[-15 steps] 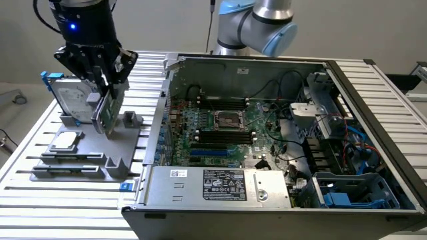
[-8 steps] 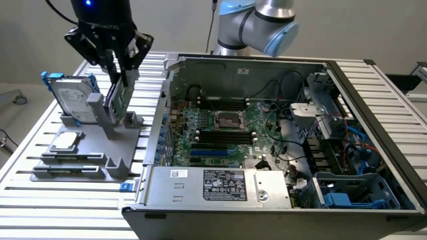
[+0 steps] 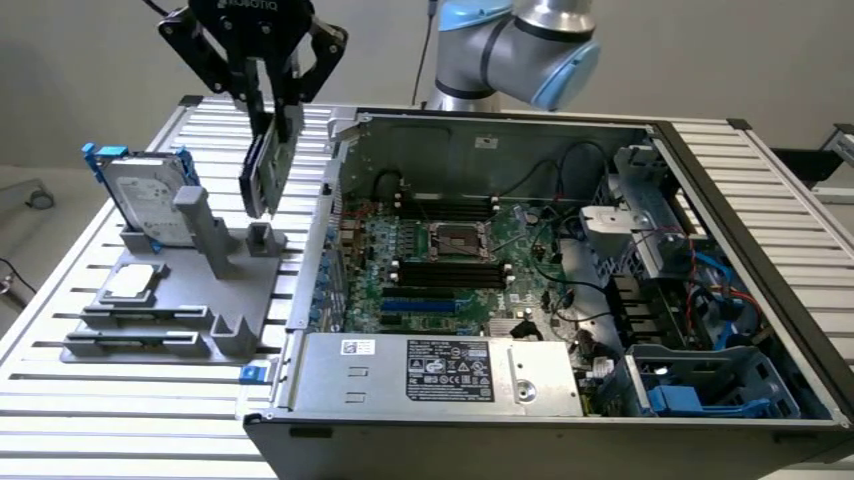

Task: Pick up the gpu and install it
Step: 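Pick up the gpu and move the gpu toward the slot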

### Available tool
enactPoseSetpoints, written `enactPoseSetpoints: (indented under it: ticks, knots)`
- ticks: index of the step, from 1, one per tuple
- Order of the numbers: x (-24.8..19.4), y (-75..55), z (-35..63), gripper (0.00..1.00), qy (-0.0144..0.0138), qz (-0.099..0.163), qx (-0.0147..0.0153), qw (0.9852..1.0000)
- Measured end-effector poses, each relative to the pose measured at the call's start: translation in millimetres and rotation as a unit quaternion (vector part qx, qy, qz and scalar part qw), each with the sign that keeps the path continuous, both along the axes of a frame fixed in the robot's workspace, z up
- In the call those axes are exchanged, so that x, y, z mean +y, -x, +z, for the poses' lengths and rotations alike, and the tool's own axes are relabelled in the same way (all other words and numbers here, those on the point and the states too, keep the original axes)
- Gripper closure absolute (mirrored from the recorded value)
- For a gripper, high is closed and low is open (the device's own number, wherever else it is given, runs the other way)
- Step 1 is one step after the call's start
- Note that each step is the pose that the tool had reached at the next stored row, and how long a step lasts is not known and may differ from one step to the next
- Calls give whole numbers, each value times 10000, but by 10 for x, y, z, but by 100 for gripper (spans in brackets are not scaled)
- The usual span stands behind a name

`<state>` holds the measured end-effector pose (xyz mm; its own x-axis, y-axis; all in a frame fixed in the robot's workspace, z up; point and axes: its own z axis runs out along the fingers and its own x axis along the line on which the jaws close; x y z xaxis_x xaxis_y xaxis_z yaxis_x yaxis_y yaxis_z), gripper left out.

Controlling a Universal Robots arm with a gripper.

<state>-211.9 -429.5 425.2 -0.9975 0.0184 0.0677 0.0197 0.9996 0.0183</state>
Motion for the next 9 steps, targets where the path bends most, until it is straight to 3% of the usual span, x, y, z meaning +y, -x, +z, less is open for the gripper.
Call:
enactPoseSetpoints:
  ticks: [4,9]
  knots:
    - [0,-180,106,73,-26,0,9,10000]
    - [0,-408,108,73,-42,0,9,10000]
